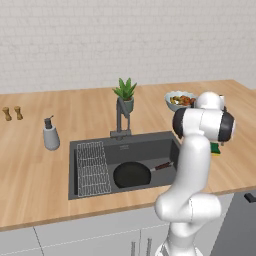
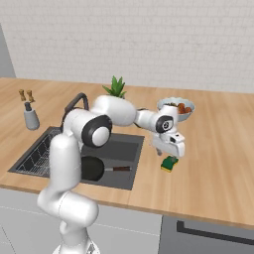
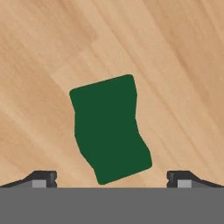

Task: Pick the pan and sponge and place them into the sink. Then turn on the water.

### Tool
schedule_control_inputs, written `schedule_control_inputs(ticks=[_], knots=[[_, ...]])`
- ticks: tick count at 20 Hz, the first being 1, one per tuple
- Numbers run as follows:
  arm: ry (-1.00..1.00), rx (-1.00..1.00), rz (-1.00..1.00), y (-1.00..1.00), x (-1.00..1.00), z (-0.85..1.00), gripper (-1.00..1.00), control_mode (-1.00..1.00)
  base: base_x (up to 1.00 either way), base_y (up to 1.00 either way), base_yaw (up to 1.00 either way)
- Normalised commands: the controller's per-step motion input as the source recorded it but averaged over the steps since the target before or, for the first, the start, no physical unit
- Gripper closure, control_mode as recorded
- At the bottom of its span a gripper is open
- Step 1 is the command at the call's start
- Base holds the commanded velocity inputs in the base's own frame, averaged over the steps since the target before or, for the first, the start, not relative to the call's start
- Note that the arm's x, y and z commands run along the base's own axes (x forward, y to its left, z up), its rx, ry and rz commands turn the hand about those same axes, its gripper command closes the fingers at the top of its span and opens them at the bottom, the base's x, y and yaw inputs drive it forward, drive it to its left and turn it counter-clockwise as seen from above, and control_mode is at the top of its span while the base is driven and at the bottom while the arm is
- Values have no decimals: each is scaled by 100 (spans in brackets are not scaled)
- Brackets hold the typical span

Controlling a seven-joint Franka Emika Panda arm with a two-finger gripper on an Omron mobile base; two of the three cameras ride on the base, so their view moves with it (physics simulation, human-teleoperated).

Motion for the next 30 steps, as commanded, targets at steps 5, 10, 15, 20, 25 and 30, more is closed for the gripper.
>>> schedule_control_inputs(ticks=[5,10,15,20,25,30], knots=[[1,4,0,-23,17,-22,-100,-100,0,0,0],[0,1,0,-7,6,-33,-100,-100,0,0,0],[0,2,0,0,0,-33,-100,-100,0,0,0],[0,5,0,0,0,-19,-100,-100,0,0,0],[0,0,0,0,0,-33,-100,-100,0,0,0],[0,0,0,0,0,-19,100,-100,0,0,0]])
